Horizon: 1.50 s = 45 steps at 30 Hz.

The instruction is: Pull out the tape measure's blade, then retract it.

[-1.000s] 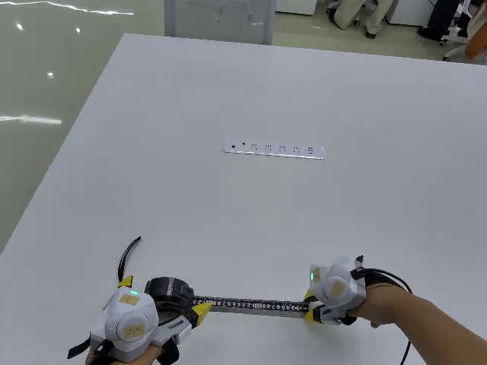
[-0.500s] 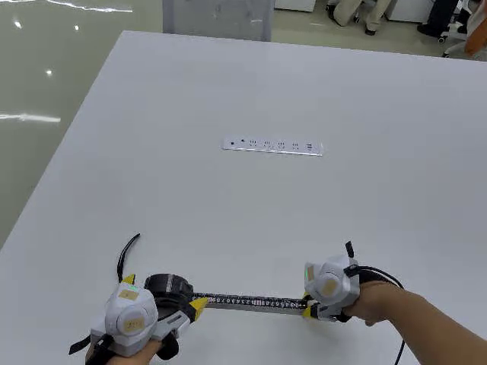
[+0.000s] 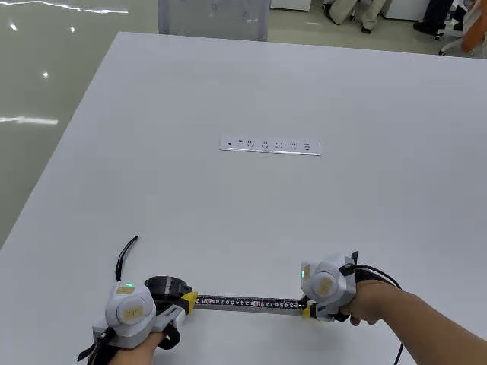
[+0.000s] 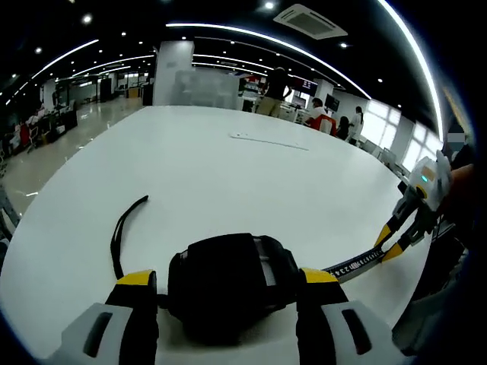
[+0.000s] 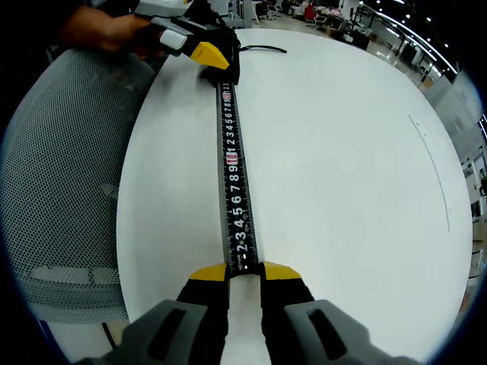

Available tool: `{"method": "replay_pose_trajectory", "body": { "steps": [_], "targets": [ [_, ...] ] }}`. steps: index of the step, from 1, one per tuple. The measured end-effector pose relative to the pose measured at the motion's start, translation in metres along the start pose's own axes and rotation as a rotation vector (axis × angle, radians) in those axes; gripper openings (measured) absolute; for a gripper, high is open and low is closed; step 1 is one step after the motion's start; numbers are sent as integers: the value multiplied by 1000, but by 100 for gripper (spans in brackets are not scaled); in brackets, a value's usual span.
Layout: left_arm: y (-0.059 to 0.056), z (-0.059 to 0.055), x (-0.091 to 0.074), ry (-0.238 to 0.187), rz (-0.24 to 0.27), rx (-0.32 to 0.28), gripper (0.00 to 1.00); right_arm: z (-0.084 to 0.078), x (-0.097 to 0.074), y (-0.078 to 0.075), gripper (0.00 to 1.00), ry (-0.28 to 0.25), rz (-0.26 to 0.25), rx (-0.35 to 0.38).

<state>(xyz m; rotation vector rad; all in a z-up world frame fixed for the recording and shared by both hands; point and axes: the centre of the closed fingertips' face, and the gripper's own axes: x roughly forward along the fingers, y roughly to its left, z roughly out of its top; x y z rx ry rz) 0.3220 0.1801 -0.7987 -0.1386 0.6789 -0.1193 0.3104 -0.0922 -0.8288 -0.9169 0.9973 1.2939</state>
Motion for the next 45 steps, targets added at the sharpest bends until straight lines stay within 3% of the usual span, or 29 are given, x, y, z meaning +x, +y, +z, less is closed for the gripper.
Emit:
{"method": "replay_pose_trajectory", "body": {
  "steps": [2, 9, 18, 21, 26, 29, 45],
  "targets": [
    [-3, -1, 1, 11, 14, 19, 65, 0, 0, 0, 14, 4, 0, 3],
    [-2, -1, 1, 6, 10, 32, 64, -1, -1, 0, 14, 5, -7, 16],
    [0, -2, 1, 29, 1, 28, 62, 0, 0, 0, 14, 1, -11, 22],
    [0, -2, 0, 25, -7, 24, 62, 1, -1, -1, 14, -15, -17, 58],
    [1, -2, -2, 31, -21, 7, 62, 0, -1, 0, 14, -60, -35, 53],
    [0, -3, -2, 33, -26, 6, 62, 0, -1, -2, 14, -88, -28, 98],
    [-2, -4, -2, 47, -47, 13, 62, 9, 1, 0, 14, -86, -16, 86]
  ]
}}
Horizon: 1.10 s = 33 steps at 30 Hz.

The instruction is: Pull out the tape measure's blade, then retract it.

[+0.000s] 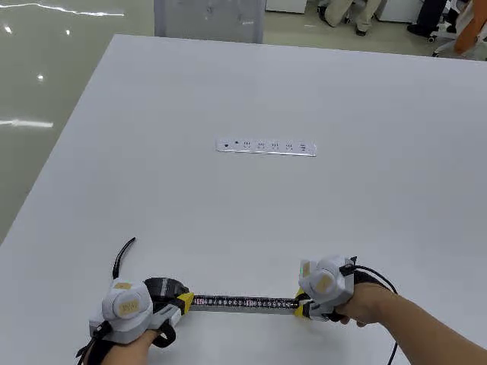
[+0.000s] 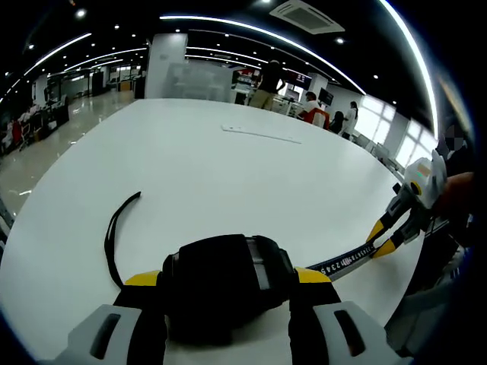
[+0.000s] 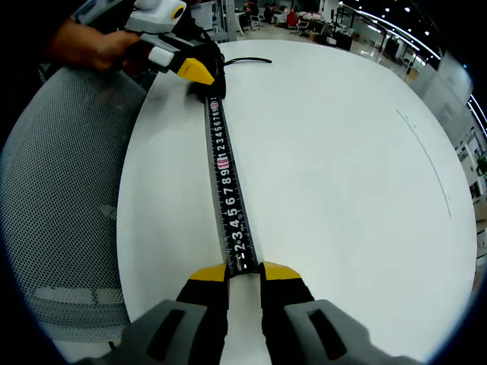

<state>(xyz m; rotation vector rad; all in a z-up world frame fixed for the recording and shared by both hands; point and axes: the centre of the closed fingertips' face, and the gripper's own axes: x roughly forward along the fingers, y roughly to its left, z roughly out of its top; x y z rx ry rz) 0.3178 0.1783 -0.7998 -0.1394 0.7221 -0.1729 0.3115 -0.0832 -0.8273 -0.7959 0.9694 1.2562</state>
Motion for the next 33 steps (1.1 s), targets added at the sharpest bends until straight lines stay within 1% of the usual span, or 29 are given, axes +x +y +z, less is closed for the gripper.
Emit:
{"method": "replay_pose_trajectory", "body": {
  "steps": [16, 21, 33],
  "targets": [
    [0, 1, 1, 3, -3, 4, 62, 4, 2, 0, 14, -7, -2, 6],
    [0, 1, 1, 5, -6, 4, 62, 5, 2, 1, 14, -7, 2, -2],
    [0, 0, 1, 8, -10, 4, 62, 12, 6, 2, 14, -17, 6, 4]
  ]
}}
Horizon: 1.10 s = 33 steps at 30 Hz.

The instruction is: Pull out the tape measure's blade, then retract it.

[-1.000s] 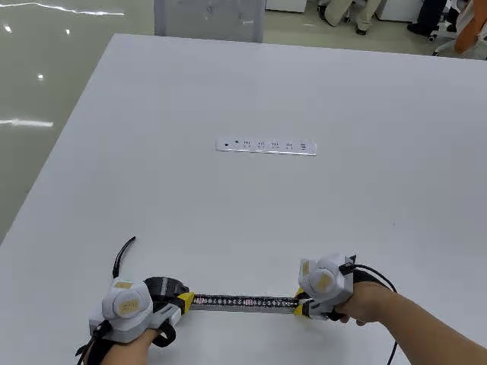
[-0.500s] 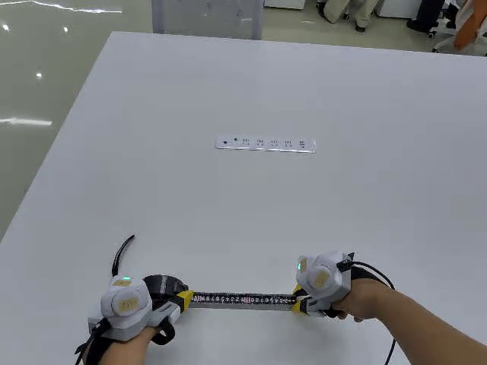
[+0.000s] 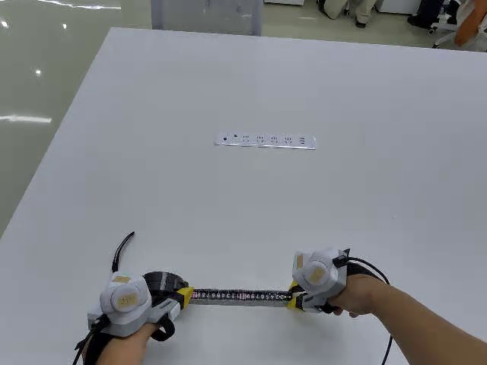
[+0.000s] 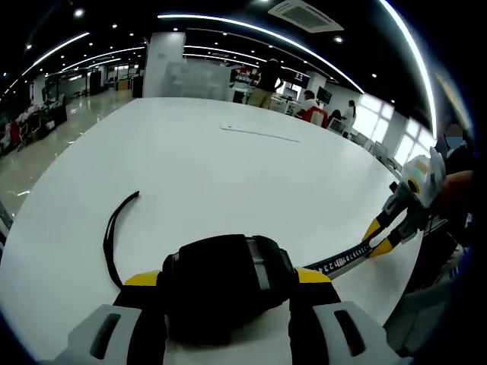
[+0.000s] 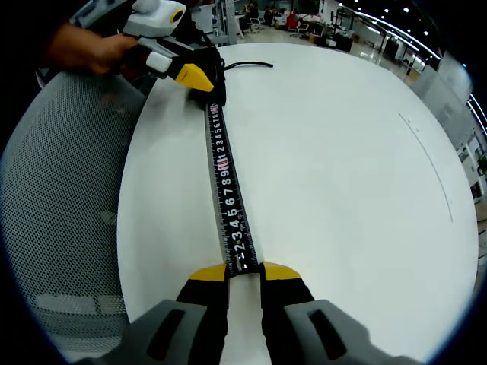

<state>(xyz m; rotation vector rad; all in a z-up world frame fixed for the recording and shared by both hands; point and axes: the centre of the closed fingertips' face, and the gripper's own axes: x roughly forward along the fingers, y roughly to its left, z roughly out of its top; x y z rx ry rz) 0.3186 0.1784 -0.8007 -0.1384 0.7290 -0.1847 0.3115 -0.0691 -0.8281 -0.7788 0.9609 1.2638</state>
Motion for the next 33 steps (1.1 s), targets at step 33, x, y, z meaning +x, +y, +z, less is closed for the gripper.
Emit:
{"method": "replay_pose_trajectory", "body": {
  "steps": [33],
  "targets": [
    [-1, 0, -1, 6, -5, 0, 62, 13, 5, 4, 13, -37, 12, -28]
  ]
}}
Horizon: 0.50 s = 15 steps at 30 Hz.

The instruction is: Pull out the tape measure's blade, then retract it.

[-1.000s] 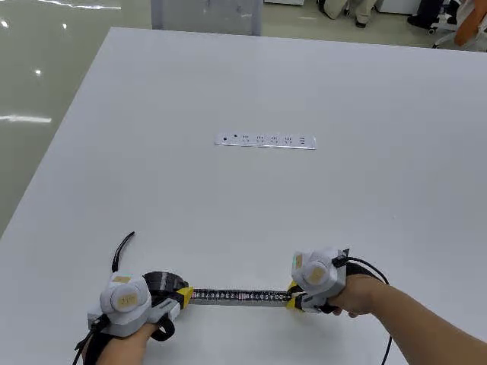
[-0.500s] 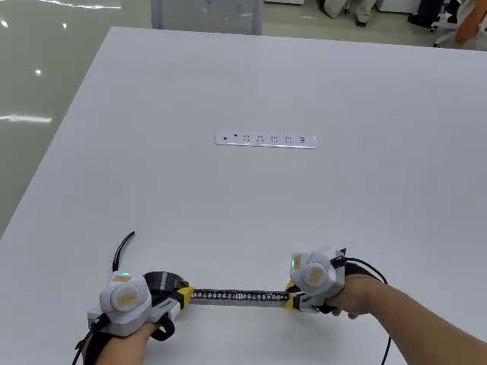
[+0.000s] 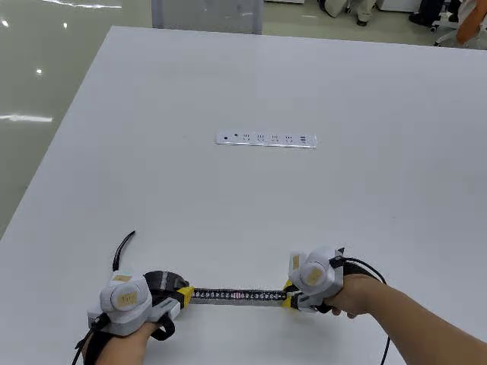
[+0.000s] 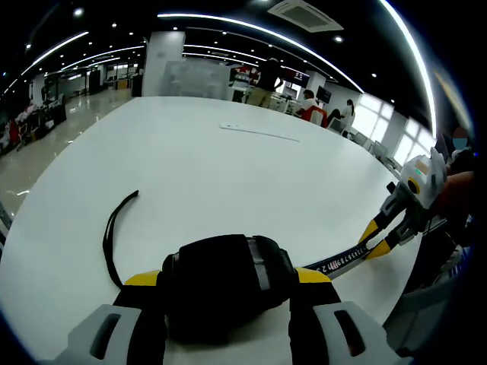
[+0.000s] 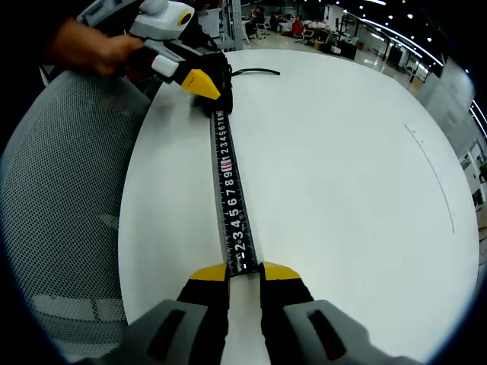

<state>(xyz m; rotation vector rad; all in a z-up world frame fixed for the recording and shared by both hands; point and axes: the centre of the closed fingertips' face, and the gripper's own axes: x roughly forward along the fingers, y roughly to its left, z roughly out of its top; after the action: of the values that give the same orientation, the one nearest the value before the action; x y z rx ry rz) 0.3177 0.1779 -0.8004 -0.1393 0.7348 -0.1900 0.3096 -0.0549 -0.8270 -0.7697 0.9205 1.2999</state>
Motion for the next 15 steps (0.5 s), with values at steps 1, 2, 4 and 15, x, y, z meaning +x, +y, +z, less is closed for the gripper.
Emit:
{"method": "replay_pose_trajectory", "body": {
  "steps": [1, 2, 4, 15],
  "targets": [
    [0, 0, 0, 0, 0, 0, 62, 1, 1, 0, 13, 0, -1, 1],
    [0, 0, 0, 0, 0, 0, 62, 1, 1, 0, 13, 0, -2, 1],
    [0, 0, 0, 0, -1, 0, 62, 2, 1, 0, 14, 0, -4, 4],
    [0, 0, 0, 5, -5, -5, 62, 7, 4, 1, 14, -11, -2, -2]
  ]
}}
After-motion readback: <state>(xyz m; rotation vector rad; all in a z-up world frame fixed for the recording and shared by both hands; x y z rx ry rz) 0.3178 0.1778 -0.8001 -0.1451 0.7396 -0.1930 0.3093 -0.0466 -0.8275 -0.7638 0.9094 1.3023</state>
